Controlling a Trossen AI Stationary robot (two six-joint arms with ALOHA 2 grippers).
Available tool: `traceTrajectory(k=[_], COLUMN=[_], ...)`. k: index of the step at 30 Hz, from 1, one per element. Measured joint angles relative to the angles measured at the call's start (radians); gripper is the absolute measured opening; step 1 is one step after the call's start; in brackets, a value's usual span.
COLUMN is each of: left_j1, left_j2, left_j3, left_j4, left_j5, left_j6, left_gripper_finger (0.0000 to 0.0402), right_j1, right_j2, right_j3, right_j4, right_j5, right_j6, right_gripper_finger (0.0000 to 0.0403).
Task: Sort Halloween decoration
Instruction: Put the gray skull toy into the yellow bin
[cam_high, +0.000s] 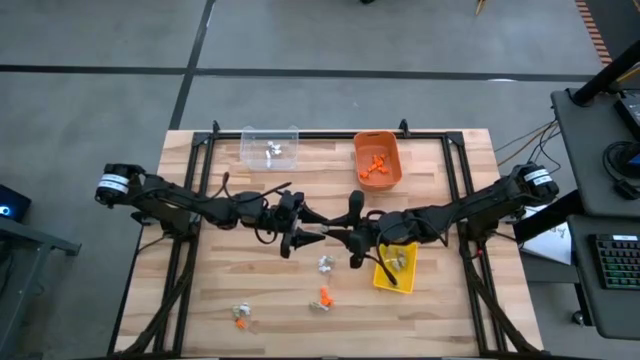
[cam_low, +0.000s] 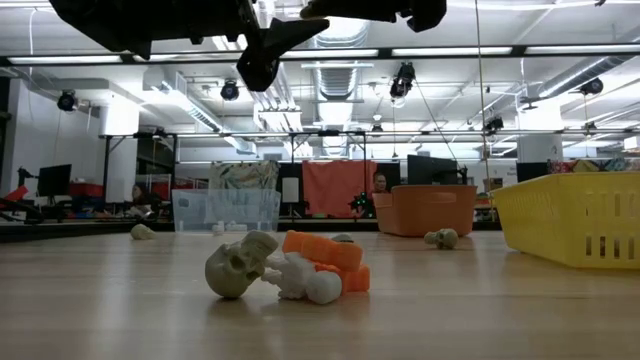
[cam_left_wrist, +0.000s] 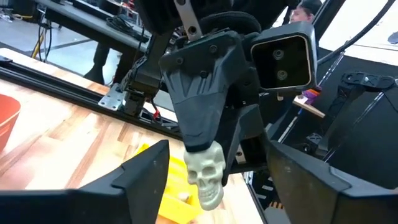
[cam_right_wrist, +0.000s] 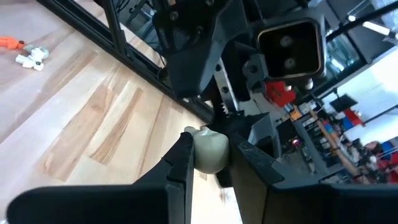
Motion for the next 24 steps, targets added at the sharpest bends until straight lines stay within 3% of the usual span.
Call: traceTrajectory(k=[5,10,13,18,21,24], left_j1=[0.017,0.033,0.036,0.036,0.036,0.036], left_j2=[-0.024,-0.097,-0.146,-0.198,-0.204,-0.205], left_j3=[0.0,0.0,0.0,0.0,0.0,0.0], left_j4=[-0.044,-0.175,-0.251,-0.315,-0.312,-0.314], left_j5=[0.0,0.0,-0.011,-0.049,-0.061,-0.062], left_j6=[0.021,0.055,0.074,0.094,0.112,0.113], left_gripper_finger=[0.0258,0.0258,0.0258,0.0258,0.0258,0.0259], right_j1=[0.0,0.0,-0.008,-0.013,-0.004,0.009], right_j2=[-0.022,-0.047,-0.045,-0.031,-0.031,-0.03], right_j3=[0.003,0.097,0.196,0.292,0.29,0.271], right_j4=[-0.084,-0.445,-0.816,-1.326,-1.424,-1.421], right_j5=[0.028,0.006,-0.127,-0.482,-0.616,-0.614], right_j6=[0.058,0.254,0.462,0.903,1.079,1.118], right_gripper_finger=[0.007,0.007,0.007,0.007,0.007,0.007])
